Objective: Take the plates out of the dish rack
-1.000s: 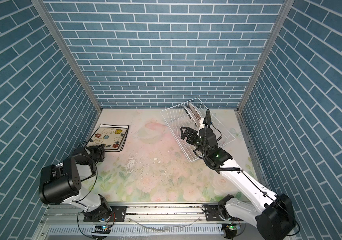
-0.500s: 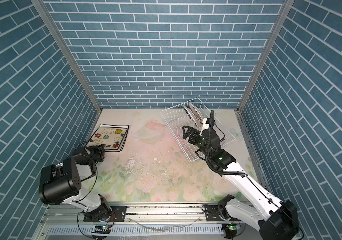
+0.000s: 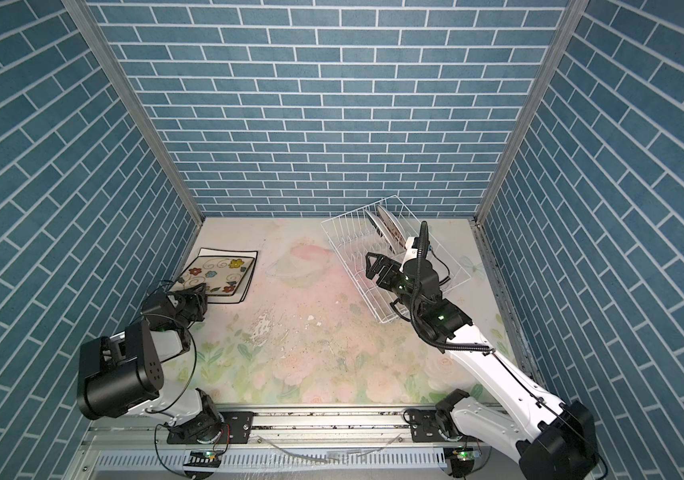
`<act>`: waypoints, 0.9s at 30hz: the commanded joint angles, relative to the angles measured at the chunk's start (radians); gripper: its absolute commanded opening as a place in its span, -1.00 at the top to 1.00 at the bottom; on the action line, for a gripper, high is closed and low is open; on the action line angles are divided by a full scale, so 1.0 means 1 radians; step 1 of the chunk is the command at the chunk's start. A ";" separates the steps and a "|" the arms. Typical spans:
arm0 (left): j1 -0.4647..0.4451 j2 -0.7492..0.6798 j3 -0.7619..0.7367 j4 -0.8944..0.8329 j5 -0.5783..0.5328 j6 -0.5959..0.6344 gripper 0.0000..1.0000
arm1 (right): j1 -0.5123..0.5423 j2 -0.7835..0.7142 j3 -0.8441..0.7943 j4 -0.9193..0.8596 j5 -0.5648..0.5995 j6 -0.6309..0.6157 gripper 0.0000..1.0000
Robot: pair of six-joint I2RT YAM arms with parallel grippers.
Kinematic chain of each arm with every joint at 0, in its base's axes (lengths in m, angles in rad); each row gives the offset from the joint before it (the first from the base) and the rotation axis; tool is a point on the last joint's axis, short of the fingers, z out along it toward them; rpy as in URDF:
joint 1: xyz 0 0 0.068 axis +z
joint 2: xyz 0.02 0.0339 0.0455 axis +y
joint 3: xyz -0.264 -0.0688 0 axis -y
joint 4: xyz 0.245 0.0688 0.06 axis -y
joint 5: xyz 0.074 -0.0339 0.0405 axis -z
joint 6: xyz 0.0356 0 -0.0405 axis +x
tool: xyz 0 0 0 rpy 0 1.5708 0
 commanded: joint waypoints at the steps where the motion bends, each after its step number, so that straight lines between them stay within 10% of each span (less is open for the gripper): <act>1: 0.004 -0.032 0.035 0.044 0.002 0.027 0.36 | -0.003 -0.028 -0.031 -0.009 0.030 -0.011 -0.98; 27: 0.002 -0.132 0.123 -0.347 0.000 0.089 -0.44 | -0.003 -0.001 -0.033 0.013 0.005 -0.001 -0.98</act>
